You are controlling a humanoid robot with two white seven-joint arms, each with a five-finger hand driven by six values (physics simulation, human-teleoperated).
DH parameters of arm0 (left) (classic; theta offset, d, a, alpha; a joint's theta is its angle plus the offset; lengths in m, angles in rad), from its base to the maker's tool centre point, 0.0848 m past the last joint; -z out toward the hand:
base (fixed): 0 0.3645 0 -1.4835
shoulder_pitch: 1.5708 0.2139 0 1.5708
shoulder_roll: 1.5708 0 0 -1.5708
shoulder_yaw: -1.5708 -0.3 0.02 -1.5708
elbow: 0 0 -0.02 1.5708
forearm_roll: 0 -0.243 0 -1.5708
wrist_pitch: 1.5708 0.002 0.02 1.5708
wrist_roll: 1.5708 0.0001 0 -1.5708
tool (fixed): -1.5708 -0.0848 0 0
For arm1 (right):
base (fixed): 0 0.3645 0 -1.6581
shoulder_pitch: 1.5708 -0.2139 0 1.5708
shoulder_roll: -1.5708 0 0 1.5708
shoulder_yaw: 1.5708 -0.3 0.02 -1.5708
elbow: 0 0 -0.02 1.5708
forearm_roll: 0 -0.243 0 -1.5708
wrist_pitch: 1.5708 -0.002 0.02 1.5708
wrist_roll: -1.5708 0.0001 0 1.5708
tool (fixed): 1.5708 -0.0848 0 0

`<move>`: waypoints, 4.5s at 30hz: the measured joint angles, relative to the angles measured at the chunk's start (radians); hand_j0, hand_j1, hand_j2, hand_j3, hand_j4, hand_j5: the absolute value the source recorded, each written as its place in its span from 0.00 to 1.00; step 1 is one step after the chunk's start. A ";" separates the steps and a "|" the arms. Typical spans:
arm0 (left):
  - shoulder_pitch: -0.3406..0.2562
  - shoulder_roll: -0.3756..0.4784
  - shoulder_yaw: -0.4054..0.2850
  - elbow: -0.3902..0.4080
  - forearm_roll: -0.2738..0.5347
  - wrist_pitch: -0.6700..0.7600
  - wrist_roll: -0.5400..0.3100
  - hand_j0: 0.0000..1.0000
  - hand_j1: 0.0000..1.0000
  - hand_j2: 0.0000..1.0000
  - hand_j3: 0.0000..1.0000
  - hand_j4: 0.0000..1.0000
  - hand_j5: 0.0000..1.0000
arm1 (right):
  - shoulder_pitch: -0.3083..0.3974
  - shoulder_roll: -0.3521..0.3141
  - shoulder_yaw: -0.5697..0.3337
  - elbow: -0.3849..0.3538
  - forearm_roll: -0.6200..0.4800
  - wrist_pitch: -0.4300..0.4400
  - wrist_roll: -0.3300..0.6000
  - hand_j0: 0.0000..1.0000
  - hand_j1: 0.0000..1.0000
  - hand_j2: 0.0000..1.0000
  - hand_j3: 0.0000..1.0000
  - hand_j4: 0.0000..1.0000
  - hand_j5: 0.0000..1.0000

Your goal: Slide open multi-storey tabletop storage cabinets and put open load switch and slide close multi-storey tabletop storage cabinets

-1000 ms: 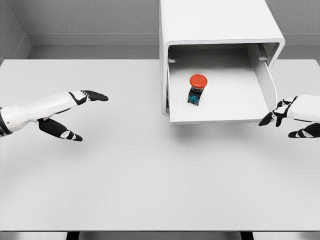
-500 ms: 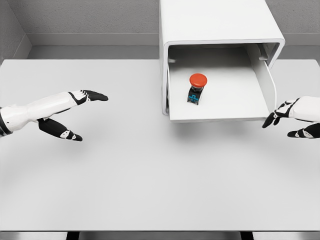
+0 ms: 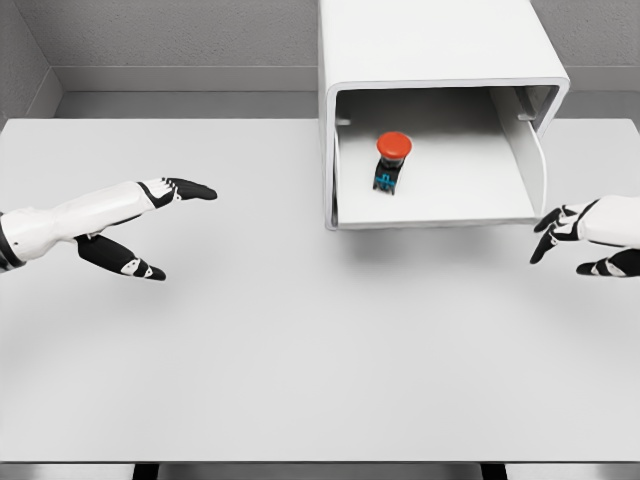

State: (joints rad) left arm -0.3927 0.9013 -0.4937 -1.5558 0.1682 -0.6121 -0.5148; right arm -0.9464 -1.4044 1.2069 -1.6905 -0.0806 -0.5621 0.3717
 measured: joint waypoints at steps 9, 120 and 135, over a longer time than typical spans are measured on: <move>0.000 -0.001 -0.004 0.002 0.000 -0.001 0.000 1.00 1.00 1.00 1.00 1.00 1.00 | 0.023 0.029 0.048 -0.017 0.017 -0.037 0.033 0.60 0.60 0.60 0.60 0.60 0.60; 0.002 0.003 -0.005 0.001 -0.001 -0.001 -0.001 1.00 1.00 1.00 1.00 1.00 1.00 | -0.129 0.335 0.046 0.208 -0.039 -0.051 0.038 0.56 0.56 0.56 0.56 0.56 0.56; 0.000 0.003 -0.006 0.001 -0.002 -0.001 -0.001 1.00 1.00 1.00 1.00 1.00 1.00 | -0.158 0.401 0.047 0.244 -0.047 -0.051 0.038 0.56 0.56 0.56 0.56 0.56 0.56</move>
State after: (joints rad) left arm -0.3927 0.9039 -0.4999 -1.5551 0.1667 -0.6133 -0.5158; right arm -1.1045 -1.0039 1.2542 -1.4463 -0.1278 -0.6129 0.4093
